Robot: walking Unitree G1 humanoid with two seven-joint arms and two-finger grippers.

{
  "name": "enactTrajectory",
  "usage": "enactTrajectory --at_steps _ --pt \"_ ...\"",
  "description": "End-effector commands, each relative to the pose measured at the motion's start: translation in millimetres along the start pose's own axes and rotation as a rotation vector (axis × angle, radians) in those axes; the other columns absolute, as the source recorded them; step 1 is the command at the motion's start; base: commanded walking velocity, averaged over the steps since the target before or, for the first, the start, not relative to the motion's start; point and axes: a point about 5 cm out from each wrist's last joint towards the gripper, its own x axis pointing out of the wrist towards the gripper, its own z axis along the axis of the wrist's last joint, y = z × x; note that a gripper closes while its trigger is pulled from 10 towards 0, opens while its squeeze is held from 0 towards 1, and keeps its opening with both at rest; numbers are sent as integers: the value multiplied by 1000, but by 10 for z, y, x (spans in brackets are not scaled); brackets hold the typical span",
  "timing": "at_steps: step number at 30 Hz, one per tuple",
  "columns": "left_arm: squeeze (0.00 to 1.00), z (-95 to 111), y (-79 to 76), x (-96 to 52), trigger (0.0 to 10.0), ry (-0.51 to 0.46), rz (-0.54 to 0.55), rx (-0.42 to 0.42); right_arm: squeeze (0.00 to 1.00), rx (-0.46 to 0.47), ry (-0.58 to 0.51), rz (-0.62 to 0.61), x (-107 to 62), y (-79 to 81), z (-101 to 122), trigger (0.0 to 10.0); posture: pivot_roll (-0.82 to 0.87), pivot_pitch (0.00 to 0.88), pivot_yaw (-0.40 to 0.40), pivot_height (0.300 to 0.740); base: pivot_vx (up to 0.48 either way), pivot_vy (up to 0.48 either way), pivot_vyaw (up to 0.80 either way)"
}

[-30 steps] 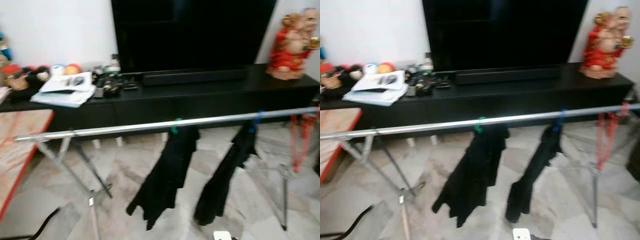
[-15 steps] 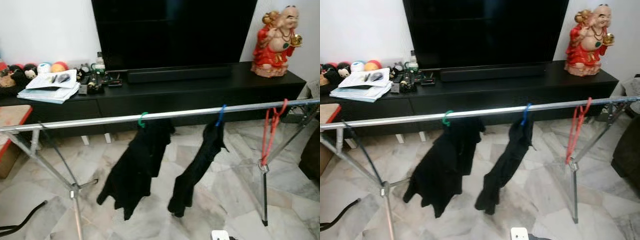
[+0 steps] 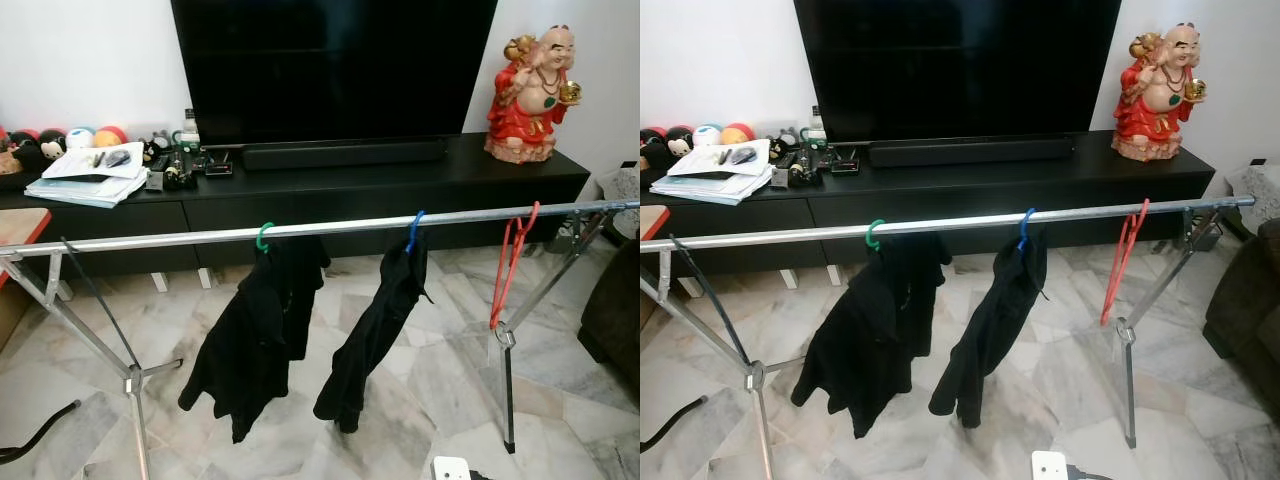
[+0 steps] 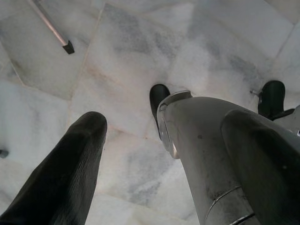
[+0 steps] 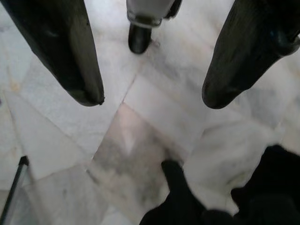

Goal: Hang hanger

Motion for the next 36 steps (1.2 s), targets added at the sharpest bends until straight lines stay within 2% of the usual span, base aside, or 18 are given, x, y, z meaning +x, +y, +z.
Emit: enactTrajectory --at_steps 1,6,9,12,14,20,23,25,36 --pt "0 -27 25 -8 10000 -6 18 -25 0 70 -48 -29 -11 -30 17 10000 85 0 -9 740 0 0 0" --pt "0 -51 28 -11 10000 4 16 -5 0 125 -127 -43 -30 -37 55 10000 68 0 -8 740 0 0 0" --pt "0 -56 28 -12 10000 4 18 -2 0 118 -140 -48 -34 -40 61 10000 67 0 -7 740 0 0 0" --pt "0 -62 32 -14 10000 3 23 6 0 76 -493 -76 -83 -35 680 10000 67 0 -2 740 0 0 0" --pt "0 -67 38 -16 10000 0 31 7 0 78 -591 -89 -144 -33 852 10000 67 0 0 740 0 0 0" --pt "0 -78 50 -21 10000 -9 44 10 0 96 -671 -69 -197 7 970 10000 66 0 4 740 0 0 0" --pt "0 57 189 -40 10000 -111 45 -4 0 104 -682 -66 -250 20 966 10000 66 0 5 740 0 0 0" --pt "0 57 256 -57 10000 -133 54 -19 0 104 -676 -65 -260 21 938 10000 64 0 8 740 0 0 0" --pt "0 -126 337 -92 10000 -68 62 -2 0 115 -659 -64 -275 42 920 10000 60 0 16 740 0 277 0"
